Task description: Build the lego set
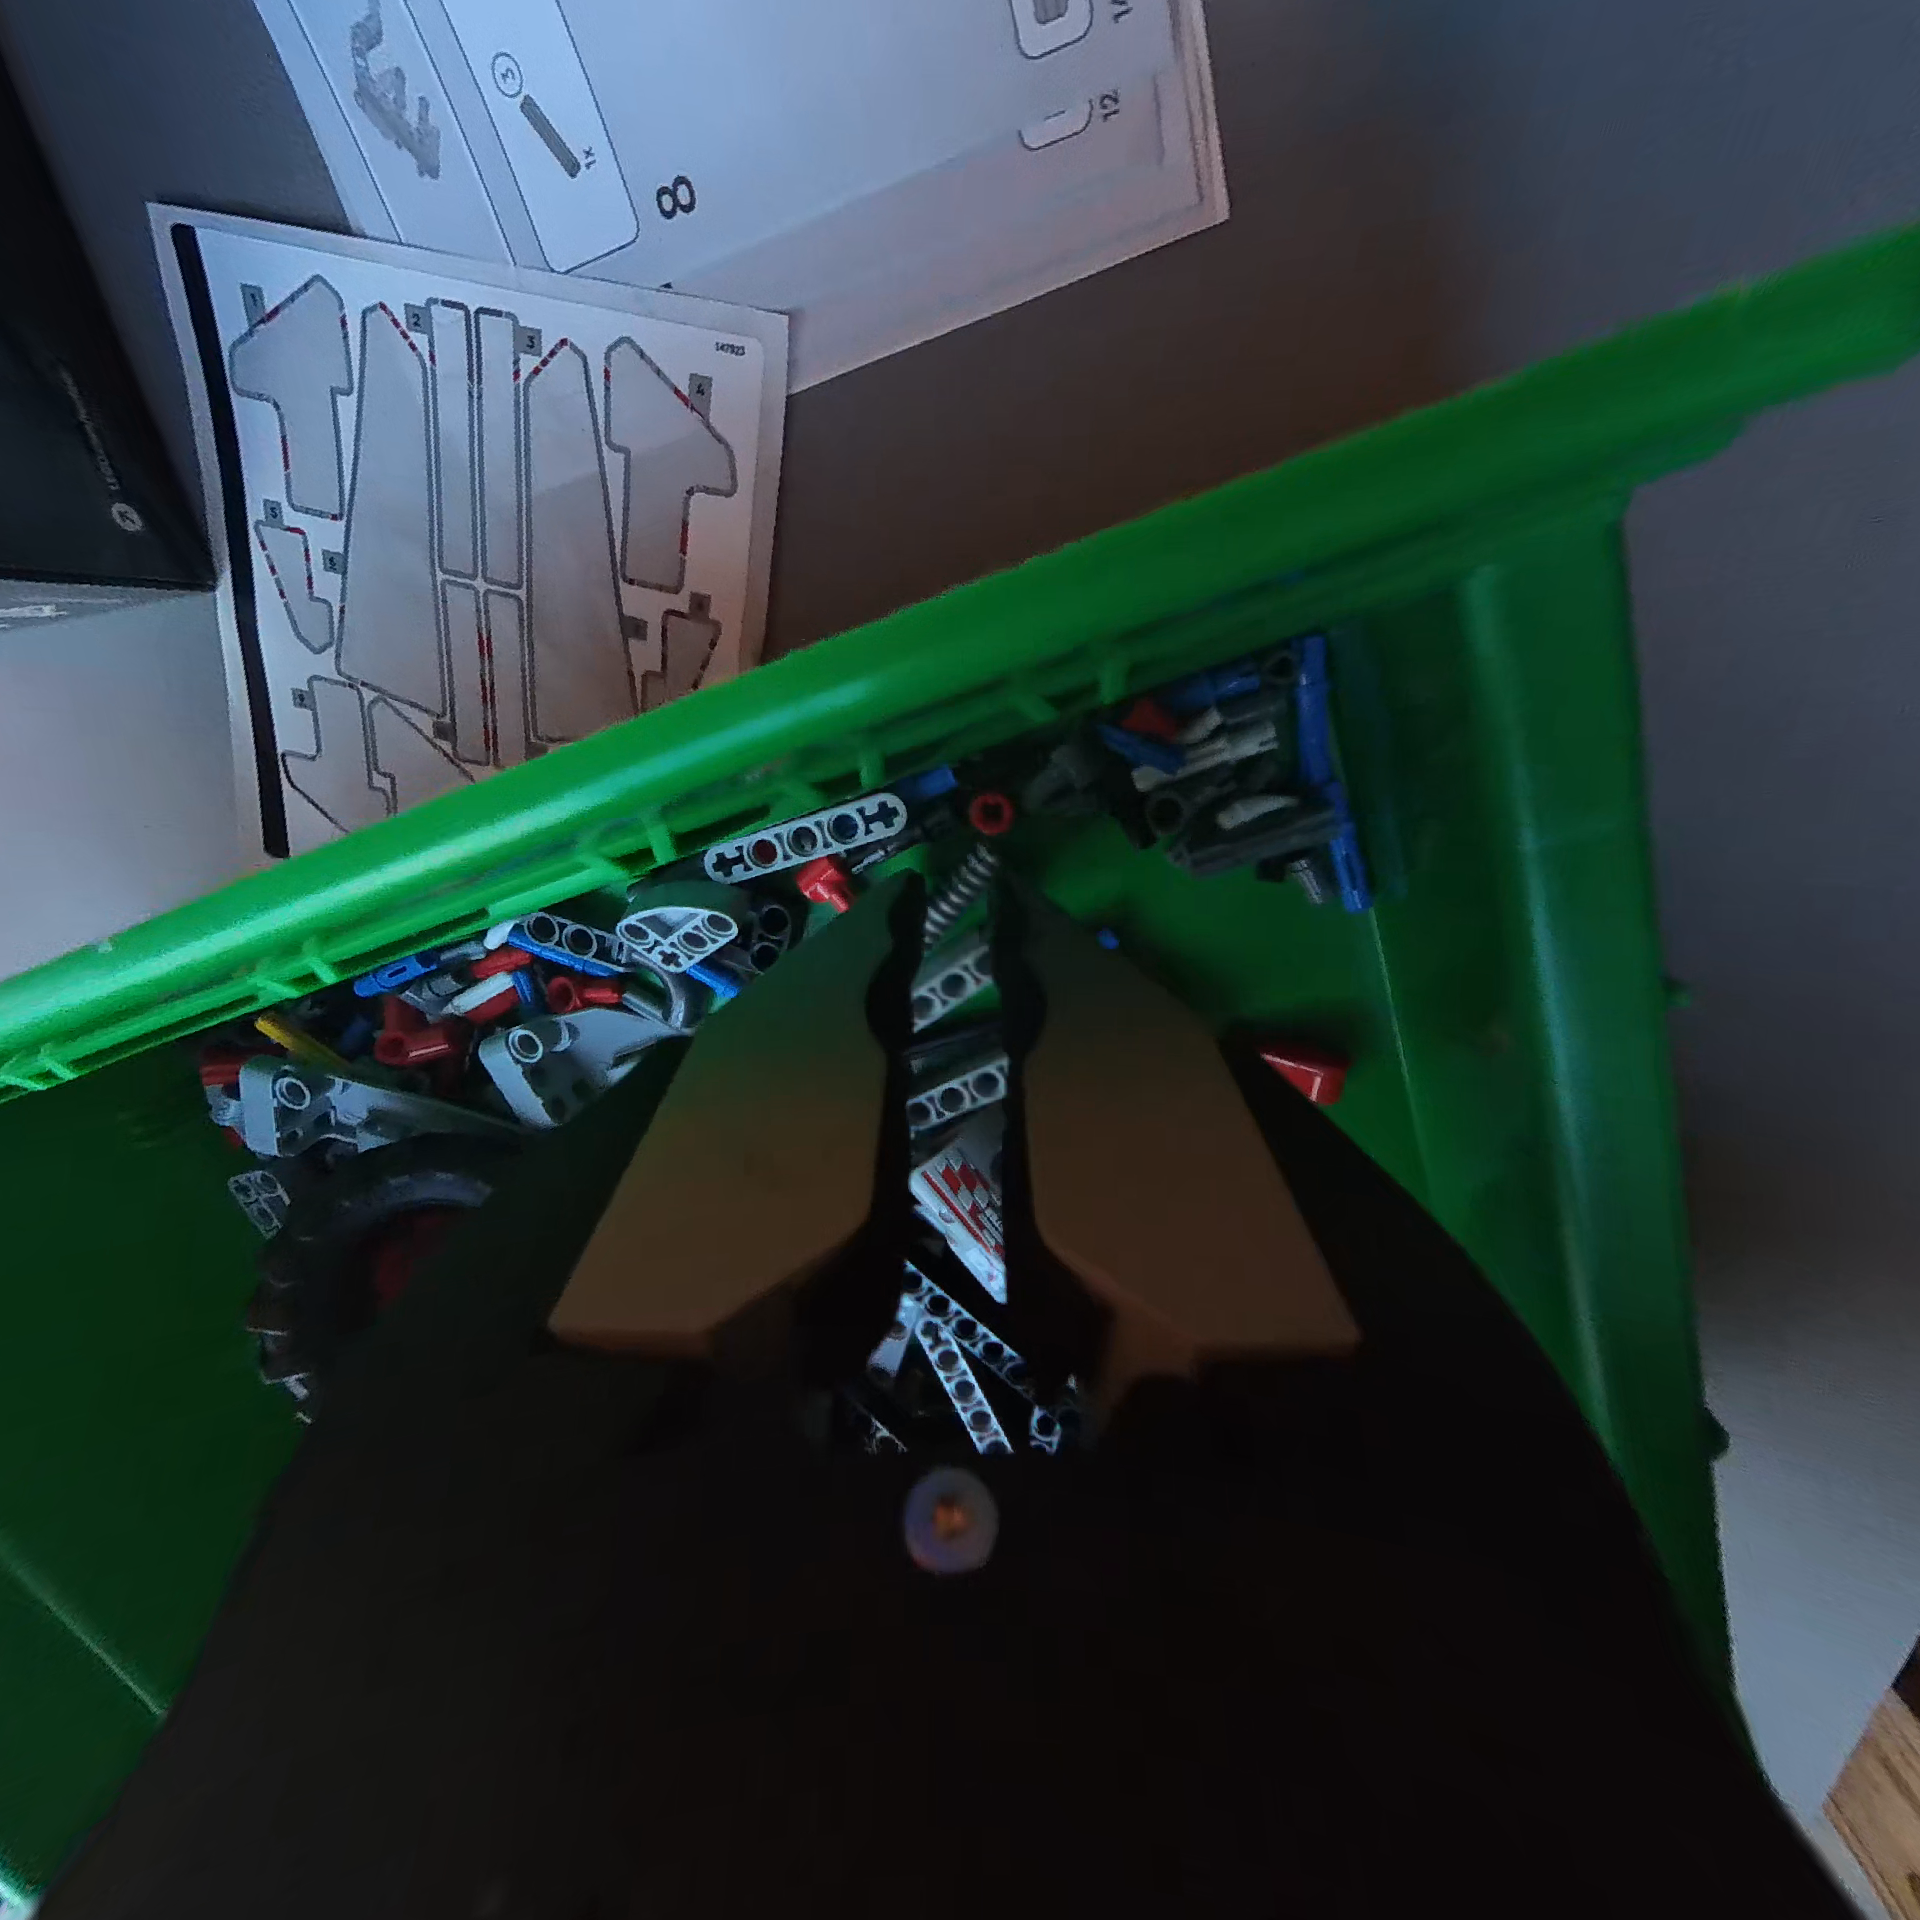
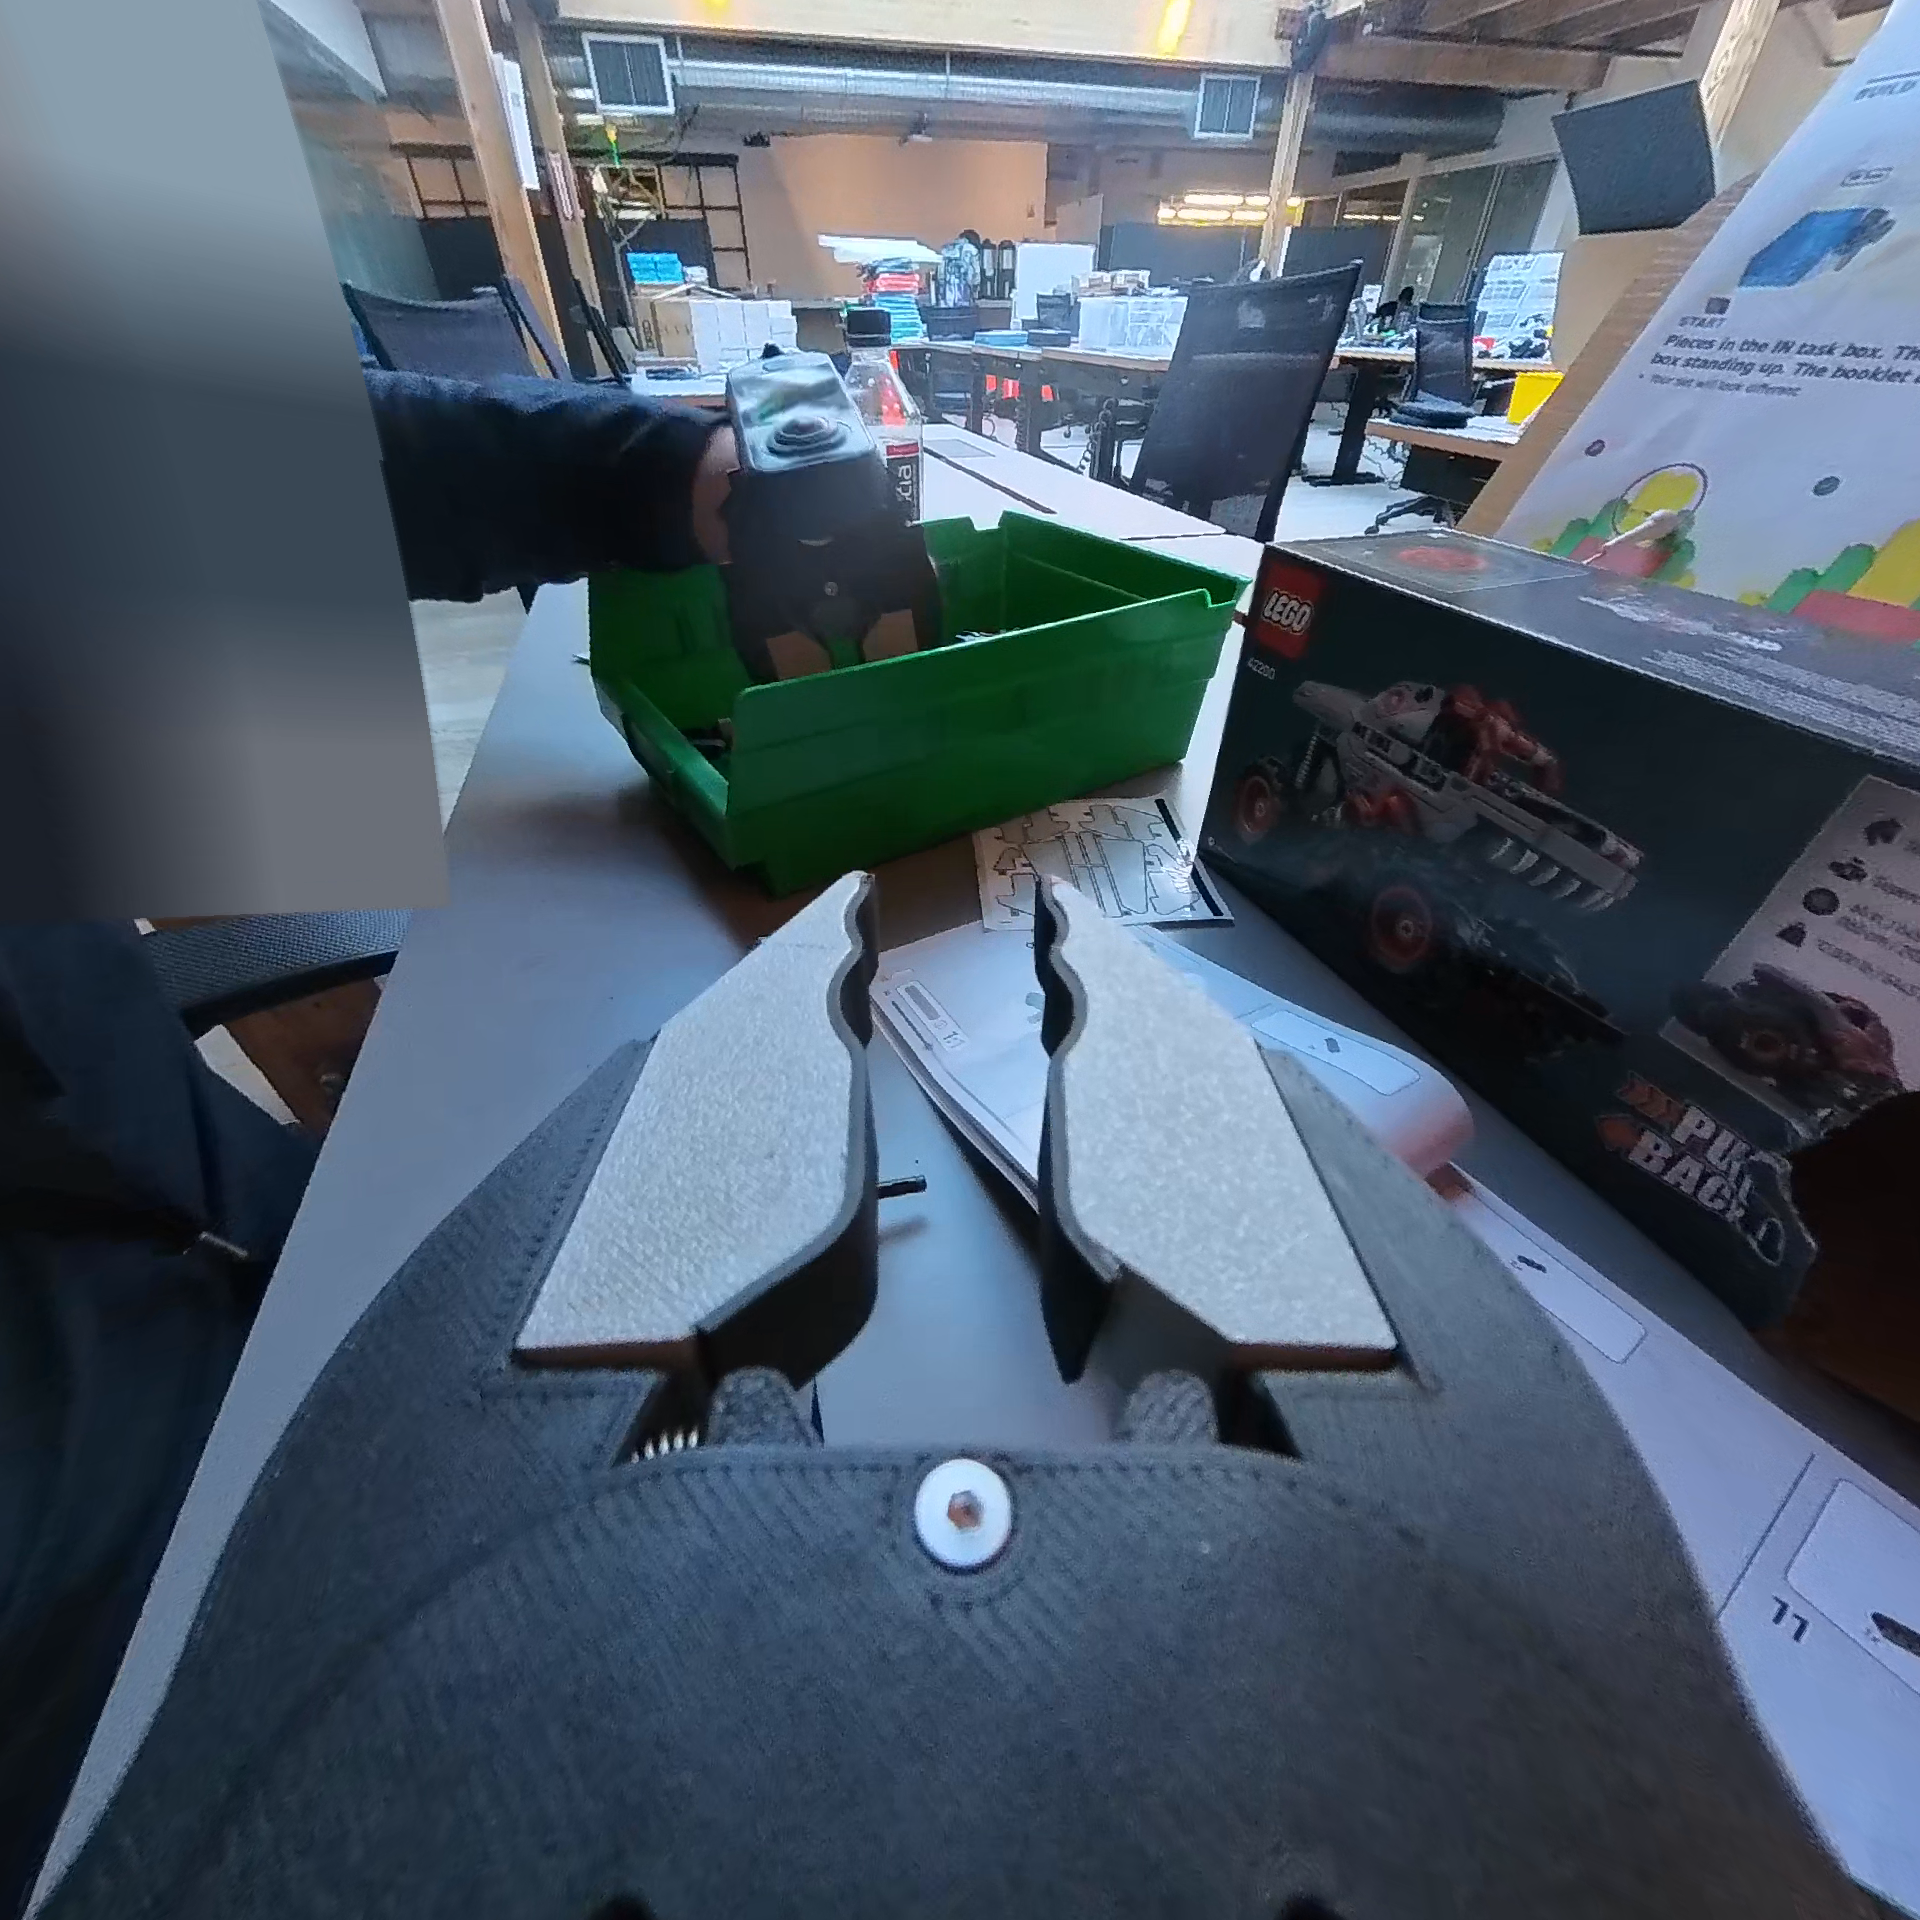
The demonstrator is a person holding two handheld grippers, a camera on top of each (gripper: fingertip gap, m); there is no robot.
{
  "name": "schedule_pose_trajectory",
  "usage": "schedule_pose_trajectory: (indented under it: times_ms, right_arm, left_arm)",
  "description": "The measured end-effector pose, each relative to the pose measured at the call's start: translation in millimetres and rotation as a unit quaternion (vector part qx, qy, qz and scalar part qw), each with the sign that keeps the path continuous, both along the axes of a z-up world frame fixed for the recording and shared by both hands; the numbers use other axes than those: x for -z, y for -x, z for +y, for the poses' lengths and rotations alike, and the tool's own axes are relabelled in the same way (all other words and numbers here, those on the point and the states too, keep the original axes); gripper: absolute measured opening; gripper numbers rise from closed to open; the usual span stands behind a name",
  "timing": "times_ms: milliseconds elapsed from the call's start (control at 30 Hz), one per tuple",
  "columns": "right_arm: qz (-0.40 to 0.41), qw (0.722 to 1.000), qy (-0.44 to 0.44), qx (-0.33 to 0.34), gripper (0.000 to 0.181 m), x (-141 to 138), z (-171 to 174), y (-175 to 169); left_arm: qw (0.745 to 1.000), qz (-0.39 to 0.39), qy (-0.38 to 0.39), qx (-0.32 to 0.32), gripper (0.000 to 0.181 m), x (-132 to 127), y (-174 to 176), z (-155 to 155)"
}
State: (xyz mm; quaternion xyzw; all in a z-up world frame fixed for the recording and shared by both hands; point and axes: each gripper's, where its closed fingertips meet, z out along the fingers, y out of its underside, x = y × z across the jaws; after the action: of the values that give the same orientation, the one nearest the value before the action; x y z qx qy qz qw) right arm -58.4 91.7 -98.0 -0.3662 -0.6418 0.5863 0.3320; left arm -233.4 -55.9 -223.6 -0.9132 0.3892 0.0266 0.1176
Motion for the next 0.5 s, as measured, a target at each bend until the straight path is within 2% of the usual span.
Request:
schedule_pose_trajectory:
  times_ms: [133, 367, 500]
  right_arm:
    - [0.002, 1.0, -0.001, -0.001, 0.027, -1.7, -0.8, -1.3]
    - [0.006, 1.0, 0.0, -0.005, 0.027, -4.9, -3.1, -3.6]
    - [0.008, 1.0, -0.004, -0.004, 0.027, -6.0, -3.3, -4.5]
  left_arm:
    - [0.999, 0.051, -0.013, 0.014, 0.006, -3.7, 3.7, -6.5]
    - [0.997, 0.065, -0.042, -0.011, 0.006, -15.4, 7.1, -11.4]
    - [0.99, 0.077, -0.112, -0.03, 0.006, -46.8, 10.9, -4.0]
